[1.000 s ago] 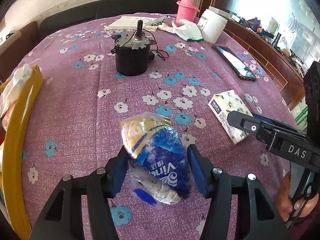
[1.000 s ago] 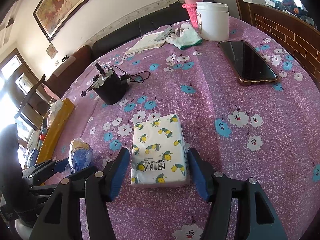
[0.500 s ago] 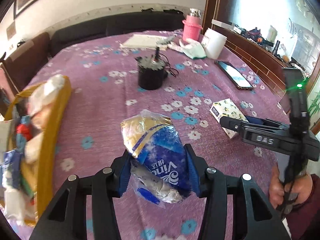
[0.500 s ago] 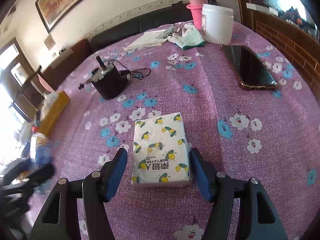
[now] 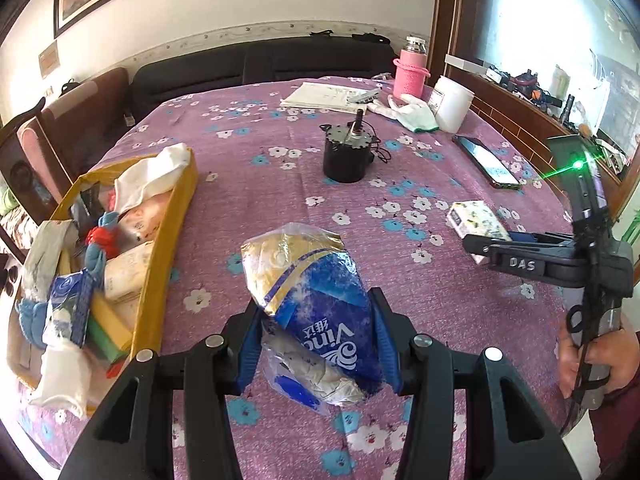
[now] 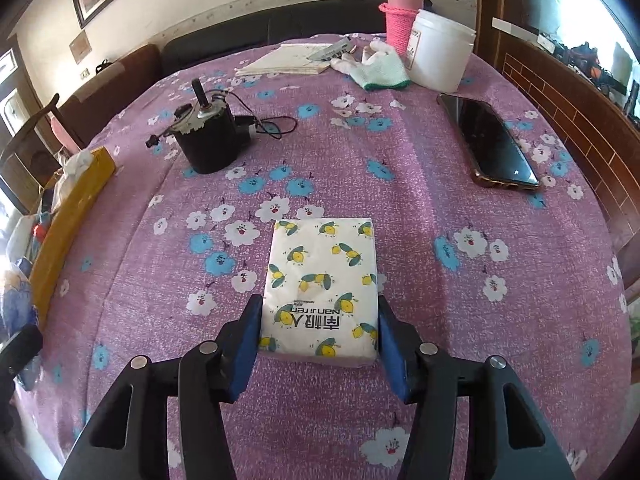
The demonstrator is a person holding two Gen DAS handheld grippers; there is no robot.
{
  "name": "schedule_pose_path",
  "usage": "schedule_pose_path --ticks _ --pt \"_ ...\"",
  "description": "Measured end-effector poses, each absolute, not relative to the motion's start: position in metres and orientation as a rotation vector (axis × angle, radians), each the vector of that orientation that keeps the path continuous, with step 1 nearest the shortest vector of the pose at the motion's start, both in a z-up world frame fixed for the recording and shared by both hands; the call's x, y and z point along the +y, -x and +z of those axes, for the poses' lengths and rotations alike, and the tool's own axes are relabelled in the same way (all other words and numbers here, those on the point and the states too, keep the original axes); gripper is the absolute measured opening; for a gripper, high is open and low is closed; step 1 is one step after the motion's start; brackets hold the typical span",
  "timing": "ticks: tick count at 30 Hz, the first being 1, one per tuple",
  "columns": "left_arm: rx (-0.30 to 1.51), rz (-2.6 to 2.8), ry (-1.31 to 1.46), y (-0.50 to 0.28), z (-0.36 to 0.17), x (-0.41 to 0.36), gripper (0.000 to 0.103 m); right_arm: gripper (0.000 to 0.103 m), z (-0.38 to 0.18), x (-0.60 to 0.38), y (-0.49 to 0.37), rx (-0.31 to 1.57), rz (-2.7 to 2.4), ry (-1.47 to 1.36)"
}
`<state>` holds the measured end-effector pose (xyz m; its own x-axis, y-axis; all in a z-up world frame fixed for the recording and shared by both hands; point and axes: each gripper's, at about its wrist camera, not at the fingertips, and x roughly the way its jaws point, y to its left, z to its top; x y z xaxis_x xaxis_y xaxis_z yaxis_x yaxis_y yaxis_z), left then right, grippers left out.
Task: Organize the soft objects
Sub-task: 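Carry both tissue packs over the tray and open both tools to drop them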
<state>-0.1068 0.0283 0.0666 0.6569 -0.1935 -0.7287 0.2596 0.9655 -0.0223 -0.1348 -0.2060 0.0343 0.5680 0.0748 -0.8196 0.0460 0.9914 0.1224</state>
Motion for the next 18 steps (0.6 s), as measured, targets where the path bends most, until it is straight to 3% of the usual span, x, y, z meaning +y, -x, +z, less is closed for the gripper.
schedule_pose_path --ticks 18 --pt "0.776 -0.251 -0.052 0.131 0.079 0.045 0.048 0.057 0.075 -0.186 0.167 0.888 0.063 -0.13"
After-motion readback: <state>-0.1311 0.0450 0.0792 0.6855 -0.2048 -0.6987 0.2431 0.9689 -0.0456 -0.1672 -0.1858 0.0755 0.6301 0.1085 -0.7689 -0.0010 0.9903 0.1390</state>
